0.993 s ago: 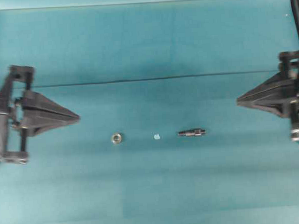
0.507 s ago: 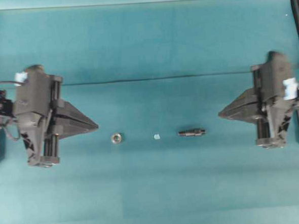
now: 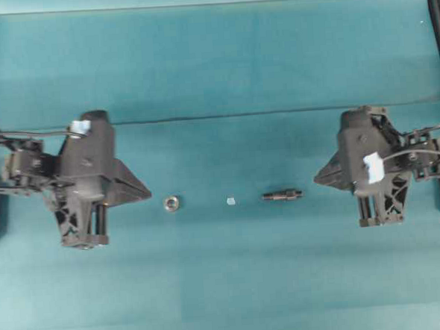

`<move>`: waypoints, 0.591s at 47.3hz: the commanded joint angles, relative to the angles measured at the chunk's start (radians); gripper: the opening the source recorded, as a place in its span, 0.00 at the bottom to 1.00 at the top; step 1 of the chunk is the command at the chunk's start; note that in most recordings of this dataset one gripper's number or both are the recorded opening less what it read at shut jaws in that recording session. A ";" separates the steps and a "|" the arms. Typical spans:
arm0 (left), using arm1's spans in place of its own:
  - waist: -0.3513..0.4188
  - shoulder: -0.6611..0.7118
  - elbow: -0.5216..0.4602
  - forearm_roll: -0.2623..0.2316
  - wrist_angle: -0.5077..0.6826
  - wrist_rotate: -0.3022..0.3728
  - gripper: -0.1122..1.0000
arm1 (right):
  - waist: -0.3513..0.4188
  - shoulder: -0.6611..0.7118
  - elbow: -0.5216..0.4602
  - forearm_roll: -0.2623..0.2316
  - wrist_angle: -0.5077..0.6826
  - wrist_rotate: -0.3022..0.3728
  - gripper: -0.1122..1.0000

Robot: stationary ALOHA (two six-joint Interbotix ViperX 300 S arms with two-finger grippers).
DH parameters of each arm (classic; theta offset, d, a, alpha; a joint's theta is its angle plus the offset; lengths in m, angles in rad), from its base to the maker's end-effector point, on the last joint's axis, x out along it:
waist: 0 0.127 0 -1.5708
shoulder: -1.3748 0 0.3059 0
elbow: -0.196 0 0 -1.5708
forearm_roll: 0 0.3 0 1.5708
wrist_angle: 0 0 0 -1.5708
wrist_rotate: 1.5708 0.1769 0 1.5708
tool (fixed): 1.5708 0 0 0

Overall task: Insert the washer onto the shaft with both hands.
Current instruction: 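Move both grippers inward toward the washer and the threaded shaft, then lower left gripper over the washer and right gripper over the shaft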

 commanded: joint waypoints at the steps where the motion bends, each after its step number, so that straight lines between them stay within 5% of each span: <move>1: -0.005 0.008 -0.025 0.003 0.002 0.002 0.17 | 0.005 0.015 -0.034 -0.003 0.006 -0.018 0.09; 8: -0.005 0.015 -0.011 0.003 0.000 0.017 0.50 | 0.005 0.058 -0.048 0.002 0.038 -0.008 0.31; 16: -0.005 0.055 -0.008 0.003 0.021 0.018 0.90 | 0.003 0.117 -0.077 0.005 0.051 0.002 0.75; 20: -0.005 0.091 -0.008 0.003 0.025 0.017 0.91 | 0.003 0.144 -0.089 0.006 0.048 0.002 0.91; 28: -0.005 0.164 -0.017 0.003 0.025 0.011 0.92 | 0.003 0.202 -0.110 0.008 0.026 0.006 0.88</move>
